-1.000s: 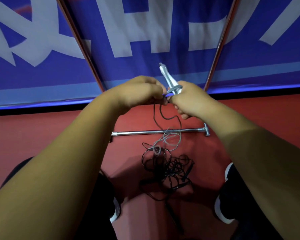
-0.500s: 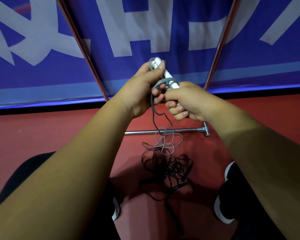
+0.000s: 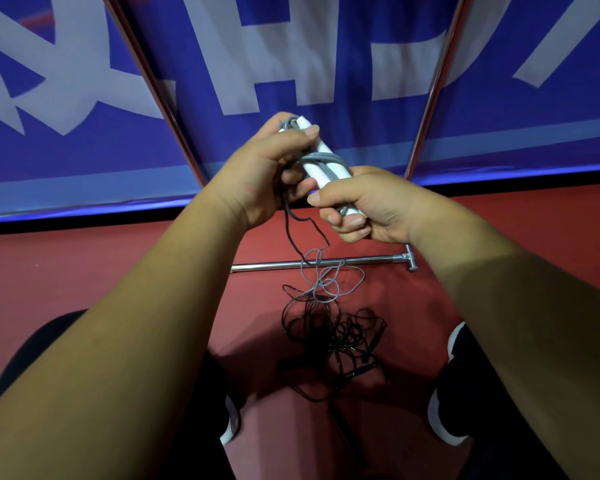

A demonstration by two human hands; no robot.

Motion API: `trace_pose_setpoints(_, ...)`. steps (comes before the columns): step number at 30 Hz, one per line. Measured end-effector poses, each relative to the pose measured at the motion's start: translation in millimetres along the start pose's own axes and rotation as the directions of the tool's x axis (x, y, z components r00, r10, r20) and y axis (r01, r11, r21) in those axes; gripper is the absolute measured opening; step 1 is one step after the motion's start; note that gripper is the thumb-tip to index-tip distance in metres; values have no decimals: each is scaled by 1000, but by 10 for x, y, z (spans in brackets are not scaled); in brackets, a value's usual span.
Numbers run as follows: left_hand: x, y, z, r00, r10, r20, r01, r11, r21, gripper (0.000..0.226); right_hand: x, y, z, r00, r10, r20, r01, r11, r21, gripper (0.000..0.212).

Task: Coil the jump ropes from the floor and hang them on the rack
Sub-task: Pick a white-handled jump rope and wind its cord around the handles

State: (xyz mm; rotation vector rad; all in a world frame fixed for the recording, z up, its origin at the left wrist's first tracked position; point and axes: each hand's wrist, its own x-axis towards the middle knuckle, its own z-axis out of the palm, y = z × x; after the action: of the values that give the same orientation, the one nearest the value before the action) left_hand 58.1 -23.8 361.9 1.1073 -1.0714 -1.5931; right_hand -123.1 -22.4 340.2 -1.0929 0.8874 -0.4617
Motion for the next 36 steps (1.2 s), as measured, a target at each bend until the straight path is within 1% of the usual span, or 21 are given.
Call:
trace_pose_setpoints(2, 23, -6, 12, 999, 23, -42, -22, 1000, 14, 16, 27, 15, 0, 999, -12, -40, 11, 1000, -23, 14)
trace_pose_setpoints(6, 64, -18, 18, 987, 97, -131, -87, 993, 79, 10, 109, 55, -5, 975, -68, -210, 40, 990, -135, 16)
trace_pose_setpoints(9, 79, -30, 29, 971, 139, -197, -117, 986, 120, 6, 157, 81, -11, 959, -82, -270, 38, 986, -164, 22)
trace_pose_setpoints(11, 82, -38, 43, 957, 174, -233, -138, 977, 161, 9, 183, 93, -15, 944, -101, -313, 30, 974, -224, 24)
trace_pose_setpoints(13, 83, -42, 54, 945, 191, -265, -138, 969, 207, 8, 200, 113, -12, 929, -113, -352, 12, 961, -277, 21)
trace_pose_setpoints(15, 78, -46, 68, 933, 178, -314, -103, 965, 242, 3, 220, 138, -16, 917, -117, -382, -5, 952, -306, 19)
trace_pose_setpoints(17, 84, -56, 75, 912, 159, -377, -52, 959, 278, 1, 236, 159, -29, 898, -145, -415, -40, 913, -406, 18)
trace_pose_setpoints(19, 103, -67, 77, 895, 133, -426, -4, 957, 290, 3, 248, 179, -39, 868, -215, -447, -88, 820, -566, 19)
trace_pose_setpoints(21, 127, -69, 79, 888, 75, -454, 56, 962, 268, 10, 249, 195, -33, 850, -275, -449, -122, 726, -677, 20)
trace_pose_setpoints(22, 138, -75, 72, 888, 47, -457, 88, 959, 269, 14, 252, 206, -27, 852, -280, -442, -125, 711, -692, 20)
trace_pose_setpoints(24, 151, -99, 47, 897, 32, -441, 128, 936, 329, 17, 261, 233, -12, 863, -257, -435, -112, 742, -661, 16)
trace_pose_setpoints(26, 147, -121, 14, 901, 55, -430, 164, 875, 456, 18, 269, 249, -16, 860, -239, -450, -98, 789, -606, 13)
trace_pose_setpoints(27, 144, -131, 5, 905, 61, -422, 172, 854, 492, 21, 269, 249, -24, 856, -232, -462, -95, 808, -582, 12)
trace_pose_setpoints(29, 150, -156, -10, 921, 40, -389, 165, 862, 479, 24, 253, 240, -33, 857, -212, -470, -94, 833, -546, 10)
trace_pose_setpoints(31, 150, -169, -21, 936, 54, -348, 131, 863, 487, 25, 222, 228, -8, 877, -173, -448, -78, 869, -489, 8)
trace_pose_setpoints(32, 154, -176, -32, 943, 85, -323, 109, 836, 538, 24, 211, 225, 10, 891, -150, -428, -59, 896, -439, 6)
trace_pose_setpoints(34, 171, -205, -62, 949, 176, -261, 55, 724, 688, 23, 198, 229, 47, 914, -114, -389, -18, 947, -320, 4)
trace_pose_setpoints(35, 171, -216, -66, 947, 213, -239, 32, 681, 731, 23, 195, 231, 57, 920, -104, -378, -8, 959, -283, 5)
trace_pose_setpoints(36, 170, -227, -57, 943, 238, -231, 11, 673, 740, 24, 194, 233, 59, 923, -97, -372, -2, 967, -256, 6)
